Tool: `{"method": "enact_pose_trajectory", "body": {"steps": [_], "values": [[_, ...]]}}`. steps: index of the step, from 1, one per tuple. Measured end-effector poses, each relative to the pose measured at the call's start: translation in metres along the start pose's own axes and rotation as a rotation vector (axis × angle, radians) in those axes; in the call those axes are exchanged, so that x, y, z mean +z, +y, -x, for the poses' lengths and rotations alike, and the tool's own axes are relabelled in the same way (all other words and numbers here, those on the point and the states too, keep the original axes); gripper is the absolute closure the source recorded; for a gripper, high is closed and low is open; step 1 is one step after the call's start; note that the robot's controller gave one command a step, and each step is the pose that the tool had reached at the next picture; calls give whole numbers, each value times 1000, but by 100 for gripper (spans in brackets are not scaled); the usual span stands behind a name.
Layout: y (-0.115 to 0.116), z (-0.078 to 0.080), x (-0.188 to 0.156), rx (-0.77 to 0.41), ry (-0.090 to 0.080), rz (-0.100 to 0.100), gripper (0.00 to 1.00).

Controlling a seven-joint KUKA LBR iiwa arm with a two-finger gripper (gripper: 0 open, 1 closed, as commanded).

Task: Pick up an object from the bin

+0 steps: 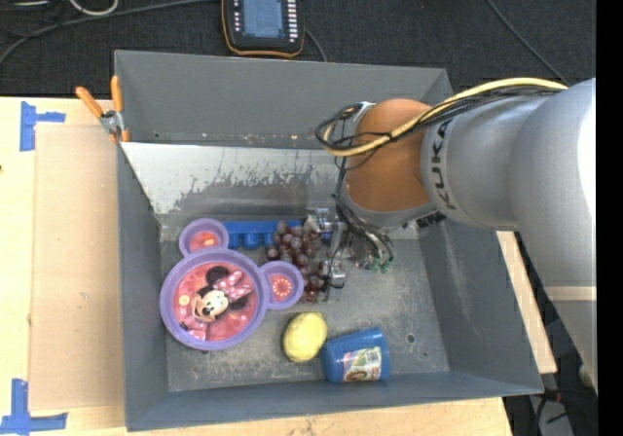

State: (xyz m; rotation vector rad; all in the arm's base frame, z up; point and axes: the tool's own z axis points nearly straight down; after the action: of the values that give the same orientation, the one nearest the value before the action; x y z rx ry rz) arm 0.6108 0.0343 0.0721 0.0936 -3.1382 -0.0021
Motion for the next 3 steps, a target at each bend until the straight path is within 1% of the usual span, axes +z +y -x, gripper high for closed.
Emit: {"method": "enact_pose_trajectory", "body": {"steps": [1, 2, 3], "values": [[4, 1, 1, -418, -16, -5, 0], [0, 1, 0, -23, -2, -1, 100], [0, 1, 0, -24, -3, -1, 100]]}}
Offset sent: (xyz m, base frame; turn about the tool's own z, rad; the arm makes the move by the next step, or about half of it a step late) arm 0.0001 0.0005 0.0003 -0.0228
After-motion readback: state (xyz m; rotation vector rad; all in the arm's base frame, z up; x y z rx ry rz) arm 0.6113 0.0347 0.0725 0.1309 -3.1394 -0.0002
